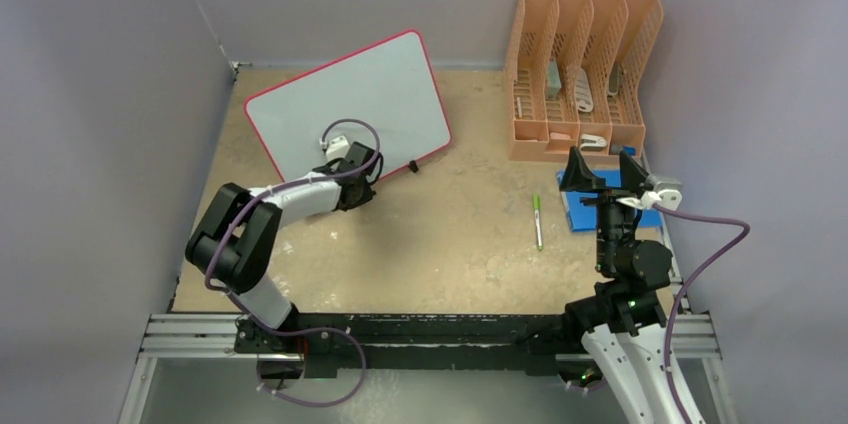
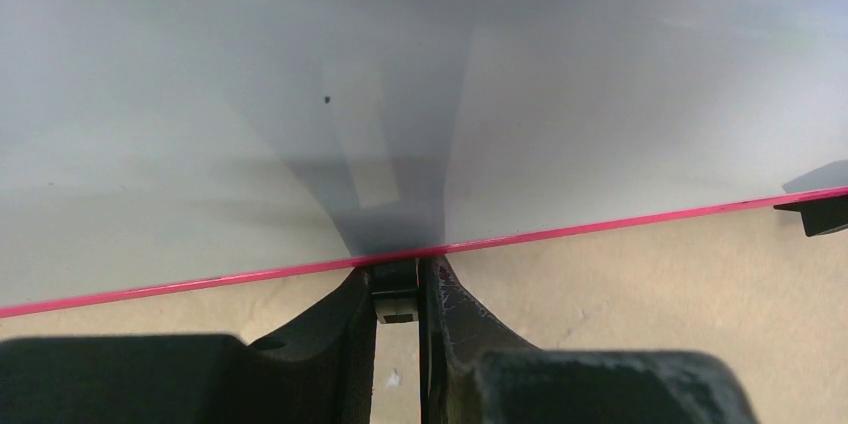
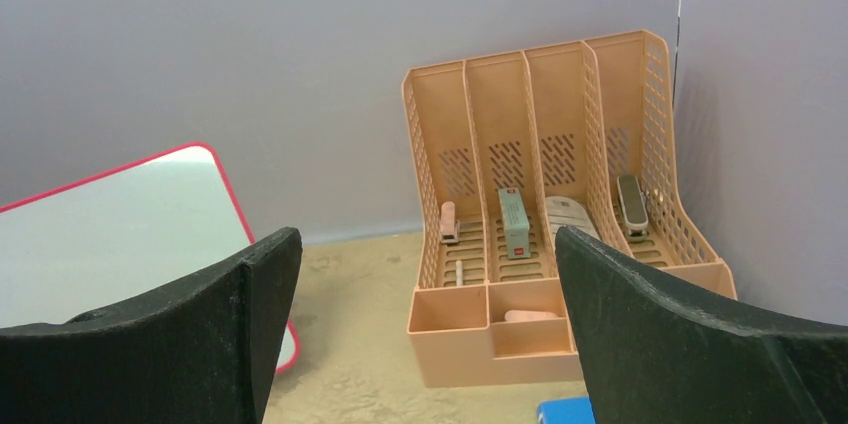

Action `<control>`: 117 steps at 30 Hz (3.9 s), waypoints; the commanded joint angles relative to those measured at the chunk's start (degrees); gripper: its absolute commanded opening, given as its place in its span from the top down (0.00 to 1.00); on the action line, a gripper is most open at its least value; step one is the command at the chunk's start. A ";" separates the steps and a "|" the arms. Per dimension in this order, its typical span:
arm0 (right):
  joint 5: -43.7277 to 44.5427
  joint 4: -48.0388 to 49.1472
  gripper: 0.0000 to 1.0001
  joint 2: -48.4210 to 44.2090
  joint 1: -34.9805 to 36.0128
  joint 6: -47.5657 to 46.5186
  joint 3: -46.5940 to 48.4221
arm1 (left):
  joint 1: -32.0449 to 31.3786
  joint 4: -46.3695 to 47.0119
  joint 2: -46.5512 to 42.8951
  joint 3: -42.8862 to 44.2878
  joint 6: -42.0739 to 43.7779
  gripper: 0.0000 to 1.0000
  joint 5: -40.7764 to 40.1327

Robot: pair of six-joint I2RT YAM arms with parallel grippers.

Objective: Write a sentence on the whiteboard
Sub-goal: Move the whiteboard to the center of the board, then pick up the whiteboard marker at the center of the board.

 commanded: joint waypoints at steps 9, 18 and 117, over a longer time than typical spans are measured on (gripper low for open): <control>0.52 2.82 0.01 -0.72 0.18 -0.91 0.16 | -11.43 -4.96 -3.11 -2.58 -5.23 1.00 4.13; 0.30 2.76 0.01 -1.05 0.12 -0.70 0.16 | -17.69 -7.83 -2.05 -0.45 -9.74 1.00 2.82; -6.67 -45.17 0.44 64.34 -5.76 38.64 18.28 | -8.48 3.50 -51.97 -5.12 39.19 0.01 22.87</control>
